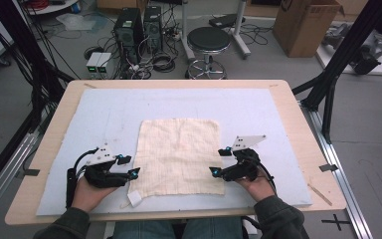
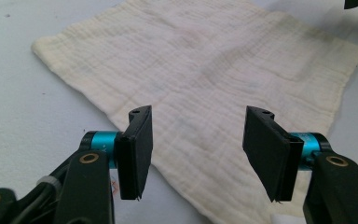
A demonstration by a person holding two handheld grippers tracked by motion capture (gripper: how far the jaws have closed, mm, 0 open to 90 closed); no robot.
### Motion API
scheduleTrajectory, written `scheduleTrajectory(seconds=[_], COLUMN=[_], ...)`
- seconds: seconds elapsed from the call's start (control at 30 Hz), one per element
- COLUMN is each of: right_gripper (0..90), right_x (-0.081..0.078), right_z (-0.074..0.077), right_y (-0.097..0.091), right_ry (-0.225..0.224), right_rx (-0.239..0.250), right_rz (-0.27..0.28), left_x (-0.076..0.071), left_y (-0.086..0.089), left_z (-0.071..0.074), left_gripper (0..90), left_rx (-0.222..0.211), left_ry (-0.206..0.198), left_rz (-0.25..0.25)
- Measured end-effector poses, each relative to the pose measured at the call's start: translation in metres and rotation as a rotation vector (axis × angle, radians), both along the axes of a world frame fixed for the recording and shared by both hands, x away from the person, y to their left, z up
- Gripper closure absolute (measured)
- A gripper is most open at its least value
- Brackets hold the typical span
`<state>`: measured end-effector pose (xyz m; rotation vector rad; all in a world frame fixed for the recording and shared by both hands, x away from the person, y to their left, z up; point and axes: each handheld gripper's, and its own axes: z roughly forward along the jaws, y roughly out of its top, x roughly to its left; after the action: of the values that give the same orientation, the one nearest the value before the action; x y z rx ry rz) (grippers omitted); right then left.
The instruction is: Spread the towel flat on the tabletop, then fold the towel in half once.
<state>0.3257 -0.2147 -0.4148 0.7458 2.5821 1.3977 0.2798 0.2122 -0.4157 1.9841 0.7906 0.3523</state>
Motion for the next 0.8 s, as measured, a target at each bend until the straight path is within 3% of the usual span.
scheduleTrajectory(seconds=[0.53,0.8], right_gripper=[21.9,22.4], right_x=[0.008,0.023], right_z=[-0.001,0.004], right_y=[-0.001,-0.003], right_ry=[0.018,0.017], right_rx=[-0.014,0.001], right_rz=[-0.004,-0.027], left_x=[0.006,0.014], left_y=[-0.001,0.001], left_z=[-0.001,0.003], left_gripper=[42.9,42.9], left_rx=[0.0,-0.015], left_ry=[0.015,0.029], left_rz=[-0.005,0.006])
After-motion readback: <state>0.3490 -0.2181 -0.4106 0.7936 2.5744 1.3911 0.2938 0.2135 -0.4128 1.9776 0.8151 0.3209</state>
